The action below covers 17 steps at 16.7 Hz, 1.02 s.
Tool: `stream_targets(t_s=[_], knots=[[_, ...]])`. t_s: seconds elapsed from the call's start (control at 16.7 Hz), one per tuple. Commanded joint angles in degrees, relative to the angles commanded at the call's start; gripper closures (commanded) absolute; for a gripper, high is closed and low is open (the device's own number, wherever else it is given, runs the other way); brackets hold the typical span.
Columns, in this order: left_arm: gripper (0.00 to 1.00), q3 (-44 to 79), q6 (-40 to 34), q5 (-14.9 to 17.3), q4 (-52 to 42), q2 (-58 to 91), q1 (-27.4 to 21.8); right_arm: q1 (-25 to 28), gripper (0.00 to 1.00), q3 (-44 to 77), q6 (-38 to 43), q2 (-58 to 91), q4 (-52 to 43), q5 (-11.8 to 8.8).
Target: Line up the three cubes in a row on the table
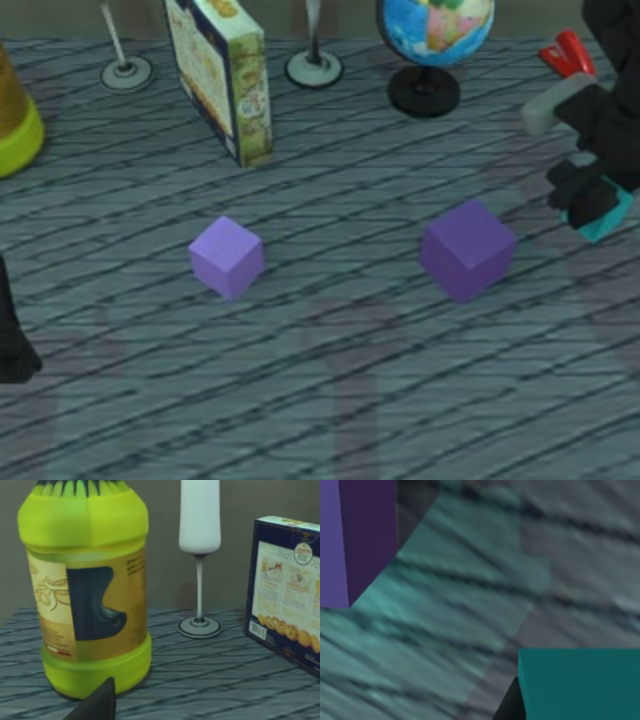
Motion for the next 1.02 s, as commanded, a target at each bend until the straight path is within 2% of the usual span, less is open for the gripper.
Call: stream_targets(t_s=[0.12, 0.3, 0.48, 0.78, 1.02], knots=[[0.0, 0.0, 0.0, 0.0, 0.0, 0.0, 0.0, 1.1, 1.0, 0.1, 1.7, -0.1, -0.1, 0.0], [0.0, 0.0, 0.0, 0.0, 0.0, 0.0, 0.0, 4.4, 1.0, -0.3, 8.8, -0.7, -0.4, 0.2], [0.0, 0.0, 0.0, 0.0, 0.0, 0.0, 0.0, 9.2, 1.0, -1.6, 21.1, -1.7, -0.9, 0.4], [0.0, 0.0, 0.0, 0.0, 0.0, 0.0, 0.0, 18.3, 1.0, -4.9, 46.3, -4.3, -1.6, 0.8], [0.0, 0.0, 0.0, 0.0, 0.0, 0.0, 0.0, 24.2, 1.0, -6.9, 59.6, -7.1, -1.2, 1.2]])
